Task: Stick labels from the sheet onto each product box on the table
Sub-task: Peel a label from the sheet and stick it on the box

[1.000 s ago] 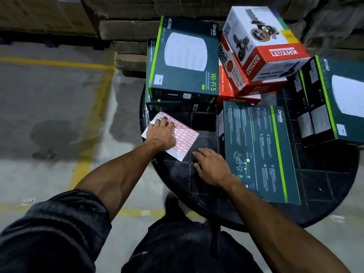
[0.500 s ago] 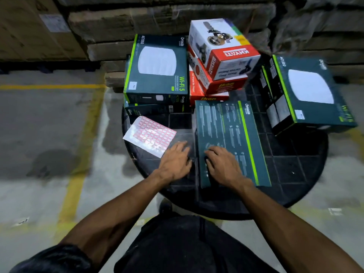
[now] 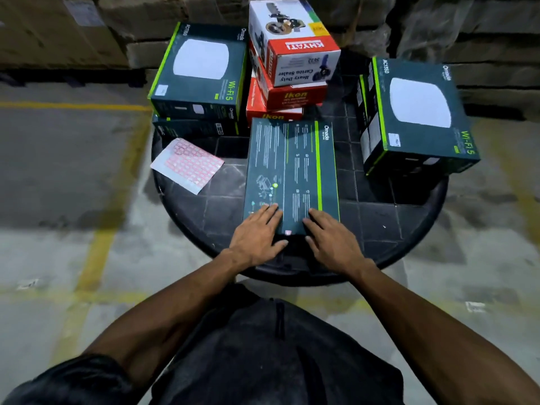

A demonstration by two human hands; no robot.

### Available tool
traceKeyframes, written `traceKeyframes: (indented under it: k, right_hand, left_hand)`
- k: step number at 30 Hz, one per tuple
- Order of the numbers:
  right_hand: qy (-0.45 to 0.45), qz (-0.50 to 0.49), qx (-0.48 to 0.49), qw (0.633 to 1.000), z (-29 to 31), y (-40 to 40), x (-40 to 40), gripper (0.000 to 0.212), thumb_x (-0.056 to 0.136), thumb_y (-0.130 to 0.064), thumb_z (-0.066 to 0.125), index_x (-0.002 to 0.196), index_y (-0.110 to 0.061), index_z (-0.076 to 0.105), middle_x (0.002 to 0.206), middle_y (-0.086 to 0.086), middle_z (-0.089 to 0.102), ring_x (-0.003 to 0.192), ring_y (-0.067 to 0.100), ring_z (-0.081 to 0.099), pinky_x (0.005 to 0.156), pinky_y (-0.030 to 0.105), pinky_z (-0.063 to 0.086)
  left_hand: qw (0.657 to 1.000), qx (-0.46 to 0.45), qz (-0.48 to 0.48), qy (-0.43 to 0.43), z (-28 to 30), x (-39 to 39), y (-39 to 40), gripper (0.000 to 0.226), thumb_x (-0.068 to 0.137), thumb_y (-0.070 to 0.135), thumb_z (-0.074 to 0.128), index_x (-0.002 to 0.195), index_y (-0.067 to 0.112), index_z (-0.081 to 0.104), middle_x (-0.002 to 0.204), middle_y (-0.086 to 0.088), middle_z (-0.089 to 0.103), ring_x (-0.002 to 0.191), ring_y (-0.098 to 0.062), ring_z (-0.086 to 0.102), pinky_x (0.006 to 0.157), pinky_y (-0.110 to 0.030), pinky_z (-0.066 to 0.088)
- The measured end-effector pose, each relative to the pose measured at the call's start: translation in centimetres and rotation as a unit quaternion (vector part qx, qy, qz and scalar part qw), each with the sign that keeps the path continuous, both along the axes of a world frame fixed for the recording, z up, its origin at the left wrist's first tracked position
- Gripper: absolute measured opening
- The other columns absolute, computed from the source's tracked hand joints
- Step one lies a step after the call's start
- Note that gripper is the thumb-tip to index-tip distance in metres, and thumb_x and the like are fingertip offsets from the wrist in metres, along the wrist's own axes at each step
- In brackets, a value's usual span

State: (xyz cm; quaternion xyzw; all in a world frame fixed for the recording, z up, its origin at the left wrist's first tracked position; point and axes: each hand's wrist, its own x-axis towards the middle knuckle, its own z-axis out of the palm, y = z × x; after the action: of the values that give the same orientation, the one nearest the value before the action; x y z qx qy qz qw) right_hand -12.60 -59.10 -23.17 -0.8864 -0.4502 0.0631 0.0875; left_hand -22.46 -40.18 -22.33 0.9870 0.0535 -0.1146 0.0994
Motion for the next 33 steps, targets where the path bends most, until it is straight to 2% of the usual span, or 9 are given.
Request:
traceKeyframes:
  k: [3, 10, 12, 15, 18, 22, 24, 29, 33]
  right_hand:
    - [0.026, 0.0, -0.03, 0.999, -0.7, -0.5, -0.1, 0.051, 0.084, -0.019, 0.071, 0.131, -0.005, 0.058, 0.142, 0.019, 0.05, 0.128, 0.038, 0.051, 0.103, 0.048, 0.046]
    - [0.018, 0.0, -0.033, 0.999, -0.8, -0.3, -0.1, 0.053, 0.079, -0.008, 0.073, 0.13, -0.006, 0.06, 0.141, 0.02, 0.052, 0.126, 0.038, 0.053, 0.101, 0.047, 0.046]
    - [0.009, 0.002, -0.029, 1.0, -1.0, -0.3, 0.0, 0.05, 0.08, -0.008, 0.073, 0.129, -0.005, 0.061, 0.139, 0.02, 0.053, 0.124, 0.039, 0.055, 0.099, 0.048, 0.048]
    - [0.005, 0.005, -0.028, 1.0, -1.3, -0.3, 0.0, 0.049, 0.081, -0.009, 0.072, 0.129, -0.005, 0.061, 0.139, 0.02, 0.053, 0.124, 0.038, 0.055, 0.099, 0.049, 0.048]
    - [-0.005, 0.005, -0.031, 1.0, -1.3, -0.3, 0.0, 0.049, 0.081, -0.01, 0.071, 0.129, -0.006, 0.061, 0.14, 0.019, 0.053, 0.125, 0.038, 0.055, 0.1, 0.048, 0.047]
    - [-0.007, -0.001, -0.045, 0.999, -1.1, -0.2, -0.2, 0.053, 0.076, -0.009, 0.077, 0.127, -0.006, 0.063, 0.137, 0.019, 0.056, 0.122, 0.037, 0.057, 0.097, 0.047, 0.048]
    - [-0.006, -0.004, -0.048, 0.999, -1.0, -0.2, -0.2, 0.054, 0.076, -0.009, 0.077, 0.128, -0.007, 0.062, 0.137, 0.019, 0.055, 0.123, 0.037, 0.057, 0.098, 0.046, 0.048]
    - [-0.002, -0.007, -0.054, 0.999, -0.8, -0.2, -0.3, 0.054, 0.084, -0.009, 0.068, 0.136, -0.007, 0.055, 0.146, 0.019, 0.046, 0.132, 0.037, 0.048, 0.106, 0.045, 0.04]
    - [0.009, -0.004, -0.062, 0.998, -0.2, -0.1, -0.3, 0.055, 0.091, -0.01, 0.059, 0.144, -0.009, 0.045, 0.154, 0.016, 0.035, 0.14, 0.035, 0.037, 0.114, 0.043, 0.03]
  left_hand:
    - [0.999, 0.028, 0.037, -0.002, 0.1, 0.4, -1.0, 0.081, 0.095, 0.062, 0.038, 0.153, 0.01, 0.017, 0.162, -0.006, 0.014, 0.149, -0.021, 0.012, 0.12, -0.035, 0.014]
    - [0.995, 0.099, 0.029, 0.006, 0.0, 0.6, -1.4, 0.076, 0.098, 0.061, 0.028, 0.152, 0.008, 0.022, 0.16, -0.008, 0.021, 0.147, -0.024, 0.018, 0.118, -0.038, 0.02]
    - [0.993, 0.114, 0.02, -0.004, -0.2, 0.7, -1.3, 0.076, 0.097, 0.06, 0.031, 0.149, 0.004, 0.032, 0.156, -0.012, 0.031, 0.143, -0.027, 0.029, 0.115, -0.039, 0.027]
    - [0.991, 0.135, -0.003, 0.001, -0.1, 0.8, -1.0, 0.075, 0.093, 0.06, 0.03, 0.132, 0.001, 0.056, 0.137, -0.016, 0.056, 0.124, -0.03, 0.054, 0.098, -0.037, 0.045]
    - [0.99, 0.135, -0.021, -0.018, -0.4, 0.9, -0.8, 0.076, 0.089, 0.06, 0.029, 0.122, 0.001, 0.064, 0.126, -0.015, 0.064, 0.113, -0.03, 0.061, 0.09, -0.035, 0.05]
    - [0.99, 0.136, -0.032, -0.033, -0.6, 0.9, -0.8, 0.07, 0.084, 0.06, 0.06, 0.122, 0.002, 0.064, 0.127, -0.014, 0.063, 0.114, -0.029, 0.06, 0.091, -0.035, 0.05]
    - [0.989, 0.143, -0.023, -0.04, -0.6, 0.8, -0.6, 0.071, 0.081, 0.058, 0.066, 0.126, 0.003, 0.062, 0.131, -0.014, 0.061, 0.118, -0.029, 0.058, 0.094, -0.036, 0.048]
    - [0.993, 0.117, -0.015, -0.033, -0.5, 0.6, -0.6, 0.077, 0.093, 0.058, 0.045, 0.149, 0.006, 0.033, 0.156, -0.011, 0.032, 0.141, -0.027, 0.03, 0.115, -0.037, 0.025]
    - [0.992, 0.124, -0.004, -0.029, -0.4, 0.8, -1.0, 0.078, 0.095, 0.061, 0.037, 0.149, 0.005, 0.031, 0.157, -0.011, 0.03, 0.142, -0.027, 0.028, 0.115, -0.038, 0.023]
